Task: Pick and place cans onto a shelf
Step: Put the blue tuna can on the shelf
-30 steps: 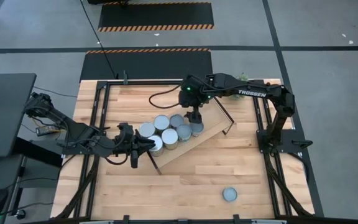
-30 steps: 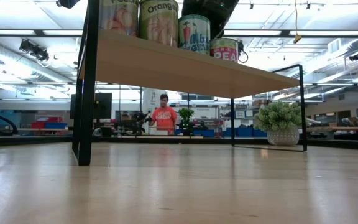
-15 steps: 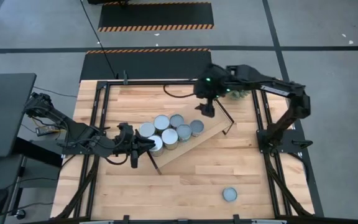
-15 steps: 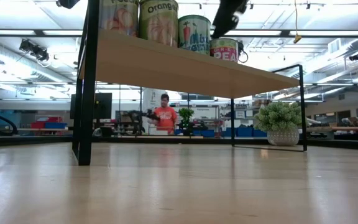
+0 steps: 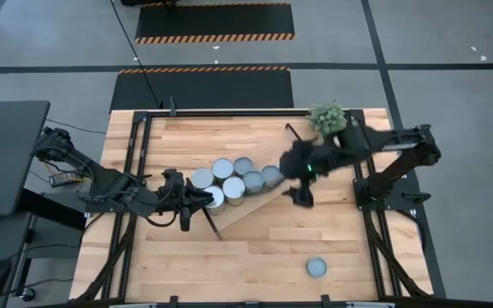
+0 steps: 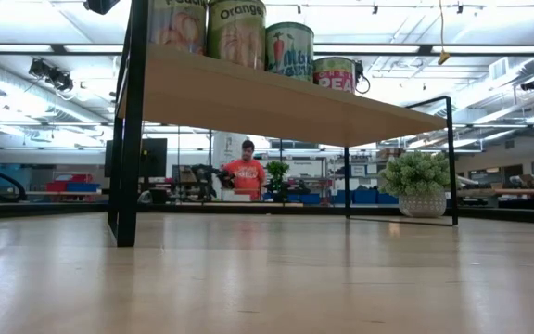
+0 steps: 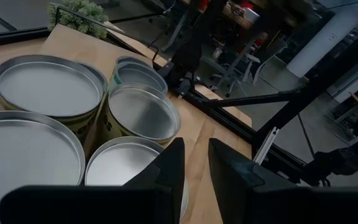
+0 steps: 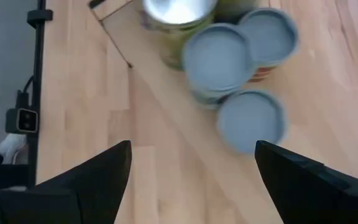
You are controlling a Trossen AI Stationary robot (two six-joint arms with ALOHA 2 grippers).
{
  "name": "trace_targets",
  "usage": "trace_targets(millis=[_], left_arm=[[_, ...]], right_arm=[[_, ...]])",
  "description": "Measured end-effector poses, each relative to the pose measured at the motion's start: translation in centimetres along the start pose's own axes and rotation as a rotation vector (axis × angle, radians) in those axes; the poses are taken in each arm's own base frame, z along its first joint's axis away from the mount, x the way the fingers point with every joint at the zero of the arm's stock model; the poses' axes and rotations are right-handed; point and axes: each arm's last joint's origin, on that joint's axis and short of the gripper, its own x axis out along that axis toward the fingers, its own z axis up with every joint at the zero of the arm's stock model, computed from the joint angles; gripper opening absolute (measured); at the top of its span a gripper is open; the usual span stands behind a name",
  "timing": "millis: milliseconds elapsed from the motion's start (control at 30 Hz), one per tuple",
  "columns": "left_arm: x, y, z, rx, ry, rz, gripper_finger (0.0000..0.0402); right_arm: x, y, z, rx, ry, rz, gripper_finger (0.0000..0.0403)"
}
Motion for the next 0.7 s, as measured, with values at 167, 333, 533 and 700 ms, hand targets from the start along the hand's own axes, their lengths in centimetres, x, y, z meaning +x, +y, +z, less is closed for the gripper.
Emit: trace_targets(millis=[167,333,533,700], left_arm=[[0.0,0.0,0.0,-0.002,-0.001,0.000,0.0078],[0.0,0.0,0.0,-0.002,-0.001,-0.001,0.0078],[0.0,0.0,0.0,-0.002,-0.001,-0.001,0.0078],[0.0,0.0,0.0,-0.002,-0.001,-0.001,0.0078]], right_arm=[[0.8,4.0,-2.2,0.070,0.004,-0.046,0.0348],[1.9,7.1,-4.9,0.125,0.049,-0.056,0.0348],[3.7,9.4,-7.9,0.144,0.091,-0.061,0.0348],[5.8,10.4,-9.8,0.145,0.116,-0.031,0.0348]])
